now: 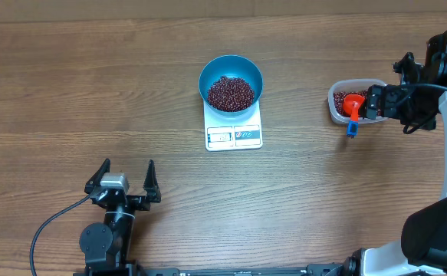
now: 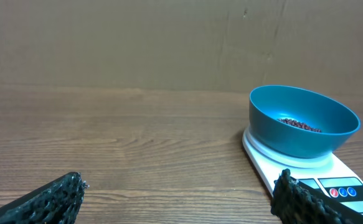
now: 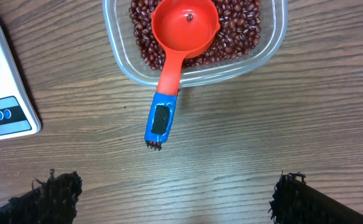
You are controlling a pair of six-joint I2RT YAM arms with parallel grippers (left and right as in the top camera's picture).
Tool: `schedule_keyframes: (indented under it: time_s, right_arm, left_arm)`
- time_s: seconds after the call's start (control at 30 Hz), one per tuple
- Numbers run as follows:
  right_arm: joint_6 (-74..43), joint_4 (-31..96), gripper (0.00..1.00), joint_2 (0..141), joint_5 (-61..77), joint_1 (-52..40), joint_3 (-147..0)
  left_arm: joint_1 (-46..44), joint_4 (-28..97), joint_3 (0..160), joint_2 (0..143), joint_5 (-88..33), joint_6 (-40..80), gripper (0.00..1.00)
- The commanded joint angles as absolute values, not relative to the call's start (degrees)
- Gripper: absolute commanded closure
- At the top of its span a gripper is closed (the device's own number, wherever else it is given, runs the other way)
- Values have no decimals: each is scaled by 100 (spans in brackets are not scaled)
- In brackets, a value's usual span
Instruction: Scoop item into bowl and weigh 150g on scale
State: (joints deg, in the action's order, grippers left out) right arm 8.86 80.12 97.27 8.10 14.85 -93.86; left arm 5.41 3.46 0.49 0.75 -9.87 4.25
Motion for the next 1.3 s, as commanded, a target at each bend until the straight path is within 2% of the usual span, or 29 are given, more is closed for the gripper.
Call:
schedule_keyframes:
  time_s: [0.0, 0.13, 0.4, 0.93, 1.27]
  right_arm:
    - [910, 7981, 0, 9585, 766, 1474, -9515]
    - [908, 7607, 0, 9310, 989, 1468, -9461]
    - [906, 5889, 0, 7975, 1837, 1273, -8427]
    - [858, 814, 0, 4209, 2147, 578, -3785]
    - [451, -1236, 0, 2707, 2324, 578, -1450]
  left_arm:
    - [598, 362, 27, 25, -1007, 320, 0]
    - [598, 362, 27, 25, -1007, 320, 0]
    - [598, 362, 27, 25, -1007, 320, 0]
    - [598, 362, 27, 25, -1007, 320, 0]
    - [598, 362, 27, 25, -1007, 320, 0]
